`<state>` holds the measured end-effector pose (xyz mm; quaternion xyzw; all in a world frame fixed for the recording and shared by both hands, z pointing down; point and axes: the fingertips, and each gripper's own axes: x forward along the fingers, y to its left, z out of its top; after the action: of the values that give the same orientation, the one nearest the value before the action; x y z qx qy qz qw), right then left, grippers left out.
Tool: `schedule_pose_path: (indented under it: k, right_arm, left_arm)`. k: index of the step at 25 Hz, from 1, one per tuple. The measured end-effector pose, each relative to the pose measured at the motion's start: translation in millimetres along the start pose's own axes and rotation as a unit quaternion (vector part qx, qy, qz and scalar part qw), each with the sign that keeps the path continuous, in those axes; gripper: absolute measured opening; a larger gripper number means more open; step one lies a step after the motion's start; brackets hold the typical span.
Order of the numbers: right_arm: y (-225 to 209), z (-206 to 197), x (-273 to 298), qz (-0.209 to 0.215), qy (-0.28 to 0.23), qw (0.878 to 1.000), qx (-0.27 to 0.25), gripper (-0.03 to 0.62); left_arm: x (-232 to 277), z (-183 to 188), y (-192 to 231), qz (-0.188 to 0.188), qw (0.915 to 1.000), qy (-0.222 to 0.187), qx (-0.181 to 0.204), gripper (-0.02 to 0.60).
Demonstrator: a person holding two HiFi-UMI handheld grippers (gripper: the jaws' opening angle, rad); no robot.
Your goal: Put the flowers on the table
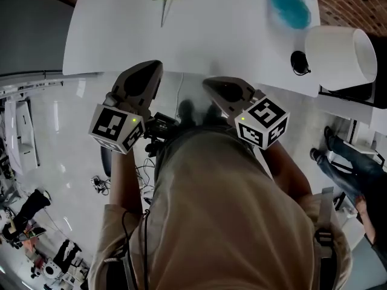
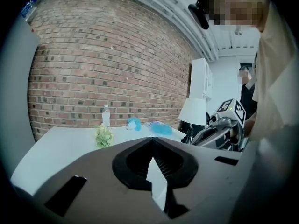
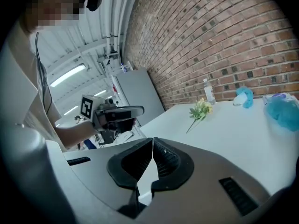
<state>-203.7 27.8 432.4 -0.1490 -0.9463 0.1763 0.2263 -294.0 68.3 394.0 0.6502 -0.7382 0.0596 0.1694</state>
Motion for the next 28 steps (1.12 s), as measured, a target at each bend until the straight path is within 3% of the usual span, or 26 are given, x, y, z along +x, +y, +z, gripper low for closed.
schedule_pose_path:
  k: [10, 28]
  right_arm:
    - [24, 6, 29, -0.047, -0.01, 0.999, 0.013, 0.021]
    - [53, 9, 41, -0.105, -0.044, 0.993, -0.019, 0.02]
  left_arm:
    - [-6, -7, 21, -0.065, 0.9979, -0.007, -0.002, 0.011]
    - [-40, -9, 22, -0.13, 0.9901, -0.052, 0.01, 0.011]
